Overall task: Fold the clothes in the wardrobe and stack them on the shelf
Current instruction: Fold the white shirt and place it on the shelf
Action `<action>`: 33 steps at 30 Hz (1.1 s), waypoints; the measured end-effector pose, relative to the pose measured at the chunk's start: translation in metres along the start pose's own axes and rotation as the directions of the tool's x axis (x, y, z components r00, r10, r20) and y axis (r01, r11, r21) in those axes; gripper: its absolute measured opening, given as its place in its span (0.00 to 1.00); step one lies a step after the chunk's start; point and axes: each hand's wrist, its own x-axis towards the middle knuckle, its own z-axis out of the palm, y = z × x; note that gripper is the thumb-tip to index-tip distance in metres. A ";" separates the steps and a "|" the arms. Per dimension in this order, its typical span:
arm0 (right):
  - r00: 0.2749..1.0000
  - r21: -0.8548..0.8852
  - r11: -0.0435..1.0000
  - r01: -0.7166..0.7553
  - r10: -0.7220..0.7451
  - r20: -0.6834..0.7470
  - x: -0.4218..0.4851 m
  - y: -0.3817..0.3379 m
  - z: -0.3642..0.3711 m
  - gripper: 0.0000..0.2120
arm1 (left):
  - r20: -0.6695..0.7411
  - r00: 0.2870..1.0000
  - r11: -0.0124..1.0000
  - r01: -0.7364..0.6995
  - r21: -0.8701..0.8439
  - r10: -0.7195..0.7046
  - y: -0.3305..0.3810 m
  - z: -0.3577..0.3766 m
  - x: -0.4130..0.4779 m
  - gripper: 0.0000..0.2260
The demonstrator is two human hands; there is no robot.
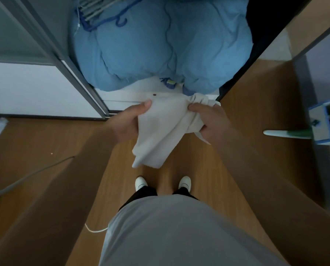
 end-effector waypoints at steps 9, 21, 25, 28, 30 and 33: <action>0.924 -0.128 0.991 0.043 0.010 0.382 0.002 -0.005 -0.035 0.20 | -0.386 0.920 0.962 -0.159 -0.222 0.063 0.016 0.031 0.017 0.22; 0.946 0.031 0.951 0.307 -0.309 0.097 0.005 -0.004 -0.043 0.23 | -0.484 0.863 0.983 -0.179 -0.030 0.142 0.026 0.019 0.026 0.15; 0.930 -0.113 0.942 0.317 -0.285 0.234 -0.002 -0.014 -0.047 0.12 | -0.456 0.886 0.980 -0.154 -0.125 0.081 0.021 0.017 0.028 0.13; 0.896 -0.370 0.860 0.351 -0.194 0.401 -0.009 -0.017 -0.043 0.14 | -0.434 0.901 0.989 -0.081 -0.120 0.022 0.020 0.015 0.026 0.10; 0.863 -0.612 0.637 0.469 -0.182 0.472 -0.007 -0.013 -0.040 0.14 | -0.432 0.901 0.993 -0.016 -0.120 -0.037 0.021 0.014 0.024 0.09; 0.845 -0.779 0.333 0.531 -0.271 0.461 0.001 -0.003 -0.038 0.18 | -0.441 0.894 0.994 0.039 -0.105 -0.081 0.024 0.013 0.022 0.05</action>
